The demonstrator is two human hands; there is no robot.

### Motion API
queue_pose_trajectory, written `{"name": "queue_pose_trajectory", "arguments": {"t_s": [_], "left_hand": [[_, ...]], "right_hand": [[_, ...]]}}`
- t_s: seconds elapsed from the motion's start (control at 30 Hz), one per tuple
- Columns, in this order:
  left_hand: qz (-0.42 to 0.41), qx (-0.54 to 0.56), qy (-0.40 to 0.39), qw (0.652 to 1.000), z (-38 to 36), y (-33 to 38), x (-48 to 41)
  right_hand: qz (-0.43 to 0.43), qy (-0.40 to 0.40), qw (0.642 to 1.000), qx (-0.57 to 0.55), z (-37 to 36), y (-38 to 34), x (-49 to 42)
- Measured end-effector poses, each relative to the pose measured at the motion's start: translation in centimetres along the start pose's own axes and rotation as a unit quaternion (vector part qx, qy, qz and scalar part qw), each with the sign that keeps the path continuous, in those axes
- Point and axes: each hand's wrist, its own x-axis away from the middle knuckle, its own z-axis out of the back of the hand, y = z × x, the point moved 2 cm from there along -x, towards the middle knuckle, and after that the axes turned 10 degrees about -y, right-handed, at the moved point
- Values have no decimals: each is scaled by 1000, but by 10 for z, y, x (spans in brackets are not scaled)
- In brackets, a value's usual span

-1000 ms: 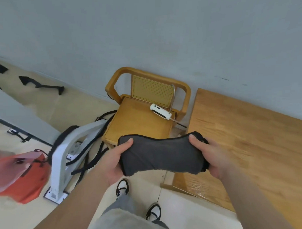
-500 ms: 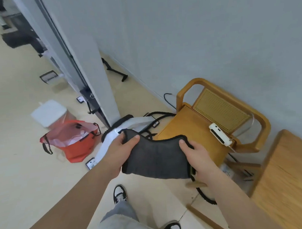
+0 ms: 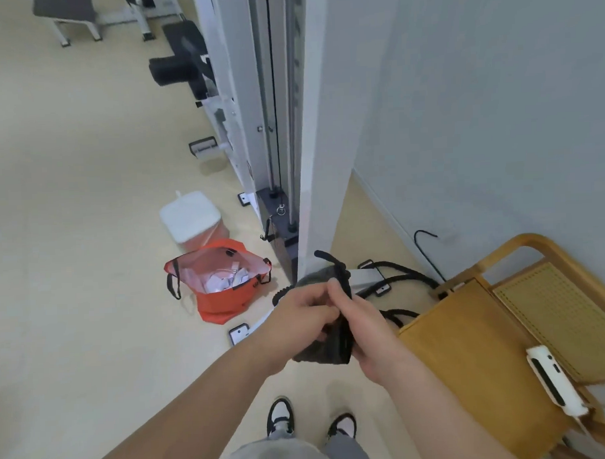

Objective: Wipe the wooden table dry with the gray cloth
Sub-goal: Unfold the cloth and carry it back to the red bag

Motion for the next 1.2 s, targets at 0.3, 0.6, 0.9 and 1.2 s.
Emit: {"name": "queue_pose_trajectory", "arguments": {"t_s": [0.3, 0.6, 0.9, 1.2], "left_hand": [[-1, 234, 227, 945, 44, -5, -6], [57, 222, 235, 944, 155, -62, 15], [3, 402, 79, 912, 332, -77, 7], [31, 288, 67, 955, 451, -31, -16]], "right_hand": [[-1, -93, 995, 33, -24, -32, -55], [-54, -169, 983, -48, -97, -59, -114], [-95, -153, 981, -68, -222, -81, -233], [-45, -82, 994, 50, -268, -122, -296]]}}
